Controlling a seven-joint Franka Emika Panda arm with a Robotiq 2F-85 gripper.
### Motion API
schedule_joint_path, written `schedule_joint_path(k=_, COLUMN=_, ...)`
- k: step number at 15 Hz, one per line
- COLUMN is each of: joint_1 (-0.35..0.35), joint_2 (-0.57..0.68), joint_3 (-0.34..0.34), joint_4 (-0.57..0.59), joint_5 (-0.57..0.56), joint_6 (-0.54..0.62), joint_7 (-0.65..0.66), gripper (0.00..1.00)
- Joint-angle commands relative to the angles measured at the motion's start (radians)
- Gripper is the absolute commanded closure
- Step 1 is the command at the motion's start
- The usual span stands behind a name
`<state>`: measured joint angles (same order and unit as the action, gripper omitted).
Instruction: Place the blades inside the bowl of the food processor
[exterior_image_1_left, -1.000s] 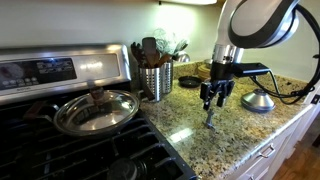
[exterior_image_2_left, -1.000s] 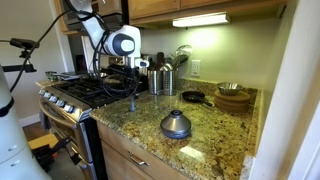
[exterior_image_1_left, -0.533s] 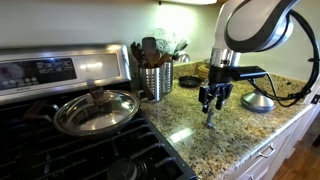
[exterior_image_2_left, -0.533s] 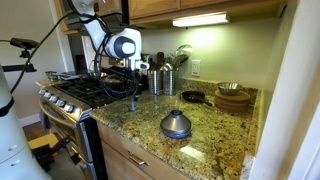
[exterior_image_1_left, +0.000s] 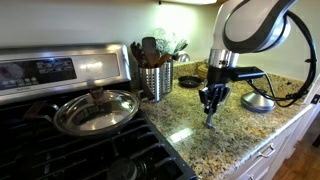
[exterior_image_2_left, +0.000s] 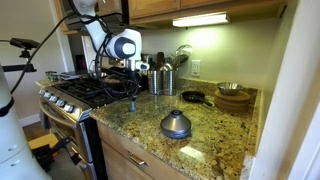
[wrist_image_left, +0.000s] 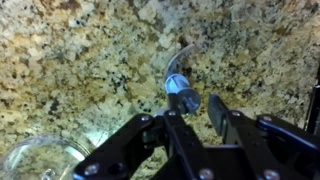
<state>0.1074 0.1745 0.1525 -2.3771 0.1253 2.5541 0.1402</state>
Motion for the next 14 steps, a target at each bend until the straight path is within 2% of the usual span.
schedule_joint_path(k=1, joint_1=0.012, joint_2=0.001, joint_3=-0.002, joint_4=0.005, joint_5=0.019, joint_6=0.008, joint_7=0.0, gripper=0.92)
schedule_joint_path(k=4, joint_1=0.012, joint_2=0.002, joint_3=-0.001, joint_4=0.006, joint_5=0.025, joint_6=0.005, joint_7=-0.006, gripper=0.95)
schedule_joint_path(k=5, joint_1=0.011, joint_2=0.0, joint_3=0.0, joint_4=0.006, joint_5=0.028, joint_6=0.003, joint_7=-0.009, gripper=0.92)
schedule_joint_path(k=7, joint_1=0.01, joint_2=-0.022, joint_3=0.006, joint_4=-0.003, joint_5=0.047, joint_6=-0.01, joint_7=-0.023, gripper=0.92)
schedule_joint_path(k=9, joint_1=0.005, joint_2=-0.059, joint_3=0.017, joint_4=-0.014, joint_5=0.083, joint_6=-0.04, joint_7=-0.056, gripper=0.92)
schedule_joint_path(k=14, joint_1=0.005, joint_2=-0.187, joint_3=0.005, joint_4=-0.048, joint_5=0.085, joint_6=-0.091, joint_7=-0.057, gripper=0.92)
